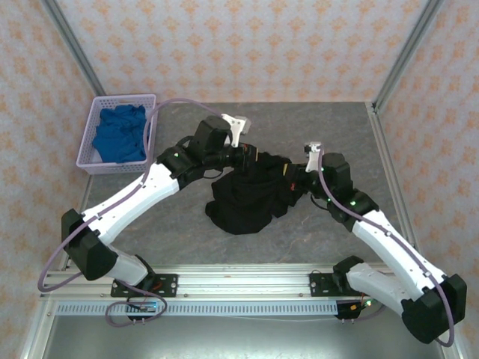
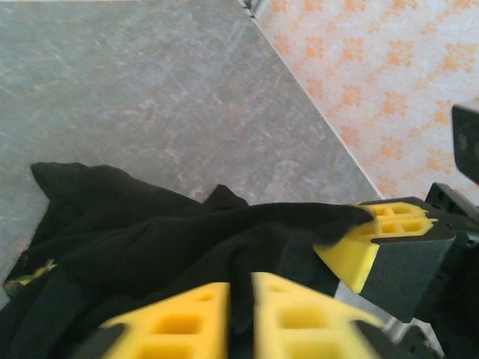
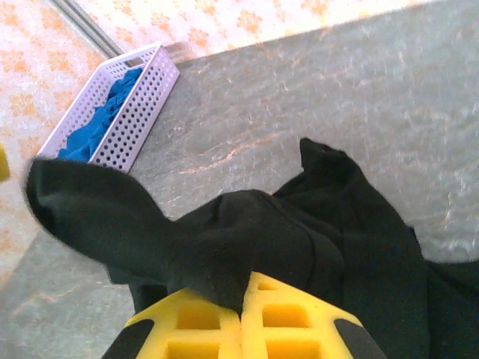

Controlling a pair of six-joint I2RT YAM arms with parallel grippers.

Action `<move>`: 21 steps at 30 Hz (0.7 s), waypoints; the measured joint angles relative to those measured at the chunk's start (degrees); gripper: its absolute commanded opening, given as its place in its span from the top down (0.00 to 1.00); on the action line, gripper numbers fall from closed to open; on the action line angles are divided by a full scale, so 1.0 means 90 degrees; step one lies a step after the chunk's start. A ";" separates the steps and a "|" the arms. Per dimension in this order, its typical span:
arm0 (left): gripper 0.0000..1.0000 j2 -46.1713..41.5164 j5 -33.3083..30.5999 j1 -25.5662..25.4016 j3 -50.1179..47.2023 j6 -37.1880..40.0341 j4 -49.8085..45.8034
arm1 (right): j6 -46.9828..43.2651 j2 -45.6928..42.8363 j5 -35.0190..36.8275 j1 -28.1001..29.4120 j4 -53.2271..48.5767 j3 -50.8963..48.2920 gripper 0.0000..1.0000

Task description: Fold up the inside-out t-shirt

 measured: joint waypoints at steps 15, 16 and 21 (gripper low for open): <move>0.58 0.0595 0.0034 -0.0522 -0.0726 0.0216 0.0546 | 0.0767 0.0221 -0.1222 -0.0449 0.0435 -0.0362 1.00; 0.58 0.0733 0.0034 -0.0517 -0.0622 0.0216 0.0549 | 0.0765 0.0211 -0.1258 -0.0452 0.0452 -0.0403 1.00; 0.57 0.1447 0.0029 -0.0508 0.0141 0.0223 0.0491 | 0.0595 0.0000 -0.1365 -0.0452 0.0491 -0.0704 1.00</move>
